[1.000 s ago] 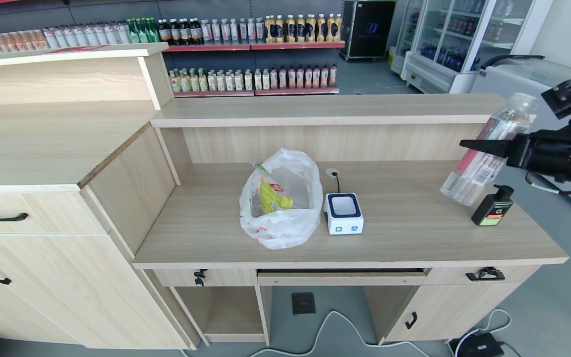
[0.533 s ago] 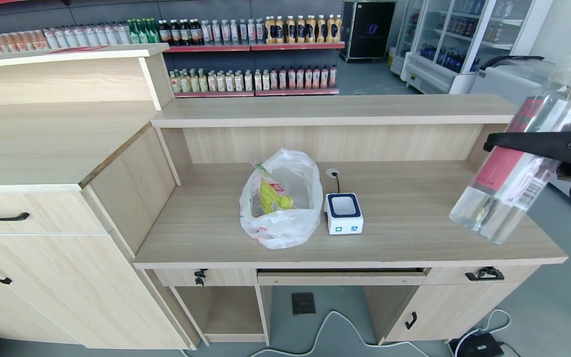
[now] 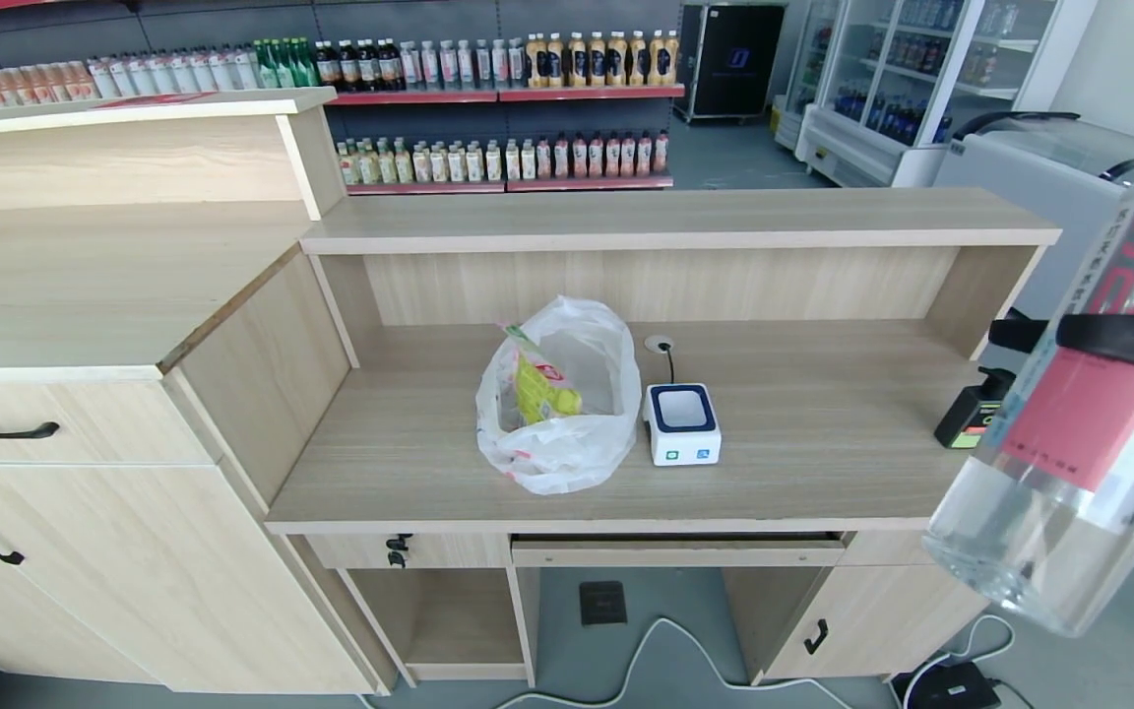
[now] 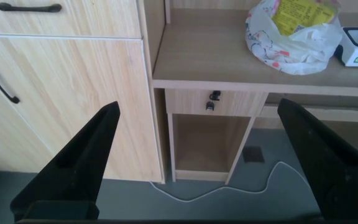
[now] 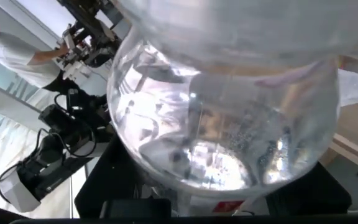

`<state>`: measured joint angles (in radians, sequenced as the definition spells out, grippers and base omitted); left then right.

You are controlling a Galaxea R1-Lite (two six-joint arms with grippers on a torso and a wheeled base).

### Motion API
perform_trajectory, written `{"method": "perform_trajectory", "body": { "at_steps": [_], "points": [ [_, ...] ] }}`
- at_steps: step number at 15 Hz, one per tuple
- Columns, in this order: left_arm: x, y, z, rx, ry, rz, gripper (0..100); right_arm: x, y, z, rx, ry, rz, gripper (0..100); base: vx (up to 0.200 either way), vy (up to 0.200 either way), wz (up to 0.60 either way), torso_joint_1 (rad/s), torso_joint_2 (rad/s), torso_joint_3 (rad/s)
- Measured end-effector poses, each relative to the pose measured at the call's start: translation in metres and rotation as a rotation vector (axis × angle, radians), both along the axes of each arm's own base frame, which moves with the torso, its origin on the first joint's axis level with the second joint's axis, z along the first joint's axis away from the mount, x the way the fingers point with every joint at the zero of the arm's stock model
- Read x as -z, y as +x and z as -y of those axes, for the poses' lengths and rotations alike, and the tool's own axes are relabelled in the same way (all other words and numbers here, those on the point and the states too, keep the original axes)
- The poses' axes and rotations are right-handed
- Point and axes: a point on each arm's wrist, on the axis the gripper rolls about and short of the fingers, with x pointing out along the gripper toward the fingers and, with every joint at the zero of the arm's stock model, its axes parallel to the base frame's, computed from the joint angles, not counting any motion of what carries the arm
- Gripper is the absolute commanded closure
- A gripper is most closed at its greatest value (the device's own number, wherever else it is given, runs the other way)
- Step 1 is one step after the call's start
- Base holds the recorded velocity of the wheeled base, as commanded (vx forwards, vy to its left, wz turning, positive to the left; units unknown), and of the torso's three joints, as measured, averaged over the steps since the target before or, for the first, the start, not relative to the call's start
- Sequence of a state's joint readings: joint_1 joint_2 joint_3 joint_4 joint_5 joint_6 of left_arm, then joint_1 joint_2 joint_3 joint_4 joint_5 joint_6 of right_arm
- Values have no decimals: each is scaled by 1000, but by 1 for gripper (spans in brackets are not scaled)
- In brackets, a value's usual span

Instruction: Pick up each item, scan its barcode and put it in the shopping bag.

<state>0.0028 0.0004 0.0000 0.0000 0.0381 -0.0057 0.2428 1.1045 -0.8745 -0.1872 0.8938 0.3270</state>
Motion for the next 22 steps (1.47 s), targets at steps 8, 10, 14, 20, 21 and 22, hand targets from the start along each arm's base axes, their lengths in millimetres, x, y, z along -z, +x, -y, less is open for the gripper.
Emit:
{"method": "perform_trajectory", "body": {
  "at_steps": [8,10,14,20,21,22],
  "points": [
    [0,0,0,0,0,0,0,-11,-36,-5,-4,44,1,100,0,0,0,0,0,0],
    [0,0,0,0,0,0,0,-18,-43,-4,8,75,1,100,0,0,0,0,0,0],
    [0,0,0,0,0,0,0,-30,-46,-1,42,127,-17,100,0,0,0,0,0,0],
    [0,0,0,0,0,0,0,-32,-47,-1,43,129,-7,100,0,0,0,0,0,0],
    [0,0,0,0,0,0,0,-31,-46,-1,49,125,-4,100,0,0,0,0,0,0],
    [0,0,0,0,0,0,0,-31,-44,-1,70,119,3,100,0,0,0,0,0,0]
  ]
}}
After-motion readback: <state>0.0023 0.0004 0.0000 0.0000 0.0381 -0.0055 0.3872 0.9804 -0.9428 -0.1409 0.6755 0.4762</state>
